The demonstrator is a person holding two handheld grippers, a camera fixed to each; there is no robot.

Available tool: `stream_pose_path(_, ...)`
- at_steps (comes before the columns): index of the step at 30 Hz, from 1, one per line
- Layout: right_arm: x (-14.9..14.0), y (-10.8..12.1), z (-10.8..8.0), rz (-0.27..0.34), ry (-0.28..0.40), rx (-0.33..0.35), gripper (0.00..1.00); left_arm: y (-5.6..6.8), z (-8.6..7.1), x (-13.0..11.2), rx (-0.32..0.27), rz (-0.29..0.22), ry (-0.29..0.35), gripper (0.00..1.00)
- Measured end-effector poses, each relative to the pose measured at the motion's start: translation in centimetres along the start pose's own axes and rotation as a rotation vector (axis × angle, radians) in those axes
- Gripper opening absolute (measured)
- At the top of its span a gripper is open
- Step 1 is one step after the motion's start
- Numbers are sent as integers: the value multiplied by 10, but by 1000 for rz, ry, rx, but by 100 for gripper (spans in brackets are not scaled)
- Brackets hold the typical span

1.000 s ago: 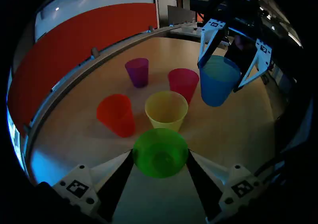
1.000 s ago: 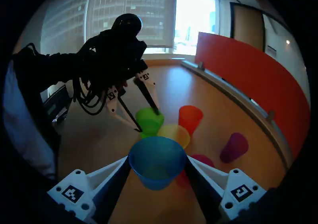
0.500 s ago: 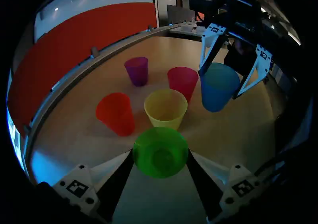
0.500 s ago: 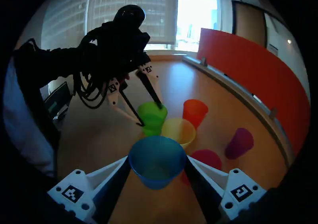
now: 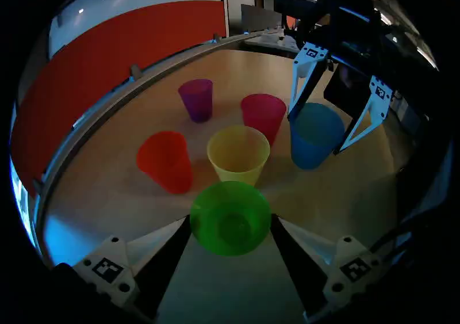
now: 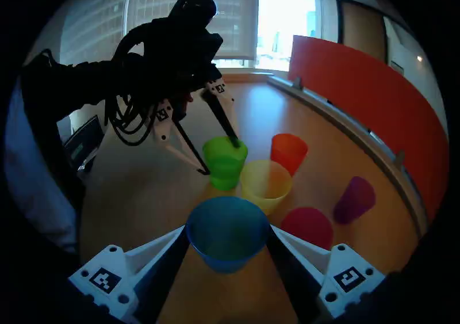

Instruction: Pour water

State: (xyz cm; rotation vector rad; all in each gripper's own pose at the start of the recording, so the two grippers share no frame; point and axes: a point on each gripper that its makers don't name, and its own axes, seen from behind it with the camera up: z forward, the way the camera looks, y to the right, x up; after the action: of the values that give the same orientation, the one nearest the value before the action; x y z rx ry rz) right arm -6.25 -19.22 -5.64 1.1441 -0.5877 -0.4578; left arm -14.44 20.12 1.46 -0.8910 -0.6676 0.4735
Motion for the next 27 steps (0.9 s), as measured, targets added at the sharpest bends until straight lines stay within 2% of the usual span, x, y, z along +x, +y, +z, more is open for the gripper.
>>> stream_pose_path(15, -14, -3, 14, 14, 1, 11, 93, 1, -5, -5, 9, -5, -8, 98)
stream_pose_path(27, -21, -1, 17, 35, 7, 3, 94, 4, -8, -10, 10, -9, -16, 98)
